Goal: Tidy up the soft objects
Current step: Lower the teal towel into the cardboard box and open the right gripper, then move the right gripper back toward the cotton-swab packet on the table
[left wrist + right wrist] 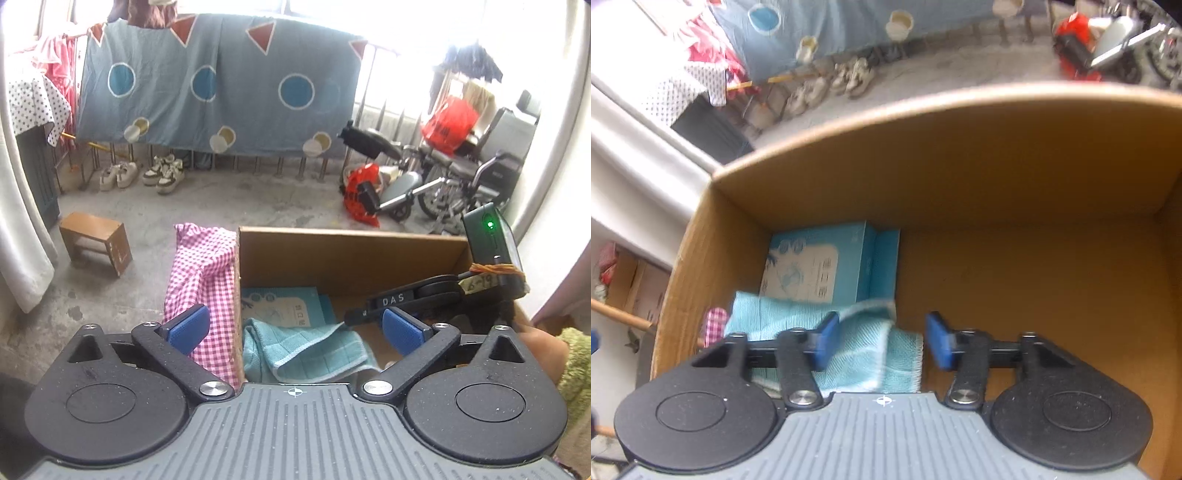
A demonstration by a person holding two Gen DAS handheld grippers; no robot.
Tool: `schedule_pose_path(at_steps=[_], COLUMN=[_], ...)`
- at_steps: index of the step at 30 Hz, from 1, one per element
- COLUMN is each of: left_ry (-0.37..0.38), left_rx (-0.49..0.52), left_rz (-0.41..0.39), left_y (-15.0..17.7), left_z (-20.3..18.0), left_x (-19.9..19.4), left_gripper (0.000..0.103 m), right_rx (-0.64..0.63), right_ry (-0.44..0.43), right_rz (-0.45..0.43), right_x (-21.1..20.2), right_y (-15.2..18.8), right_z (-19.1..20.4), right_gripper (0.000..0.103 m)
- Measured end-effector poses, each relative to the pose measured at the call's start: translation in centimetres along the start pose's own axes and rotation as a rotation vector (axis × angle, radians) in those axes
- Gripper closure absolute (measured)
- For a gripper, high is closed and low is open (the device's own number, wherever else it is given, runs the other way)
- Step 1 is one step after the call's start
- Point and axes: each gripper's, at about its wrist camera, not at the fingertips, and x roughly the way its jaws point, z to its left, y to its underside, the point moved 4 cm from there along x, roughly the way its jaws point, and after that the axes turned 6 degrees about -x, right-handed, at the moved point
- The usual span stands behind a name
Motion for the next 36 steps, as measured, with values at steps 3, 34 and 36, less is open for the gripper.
schedule_pose_path(at_steps=[3, 34, 36], left_ry=[0.017, -0.027, -0.012], left_rx=[-0.037, -0.173, -0.168], left_rz=[-0.043, 0.038, 0.012], left_y=[0.3, 15.9, 16.2], left_z=[1.2, 7.1, 6.6], left_x=[-2.7, -8.7, -9.2], left_gripper=[0.001, 0.000, 0.000], right_rx=[-0.034, -0.375, -0.377], right_ry=[-0.017, -0.017, -0.035], right_rz=[-0.066, 0.080, 0.023], right_x=[-2.2, -1.3, -5.0], right_y=[-0.6, 1.8, 2.5], right_z=[1.1, 11.2, 11.1], right_gripper=[0.047, 0.065, 0.056])
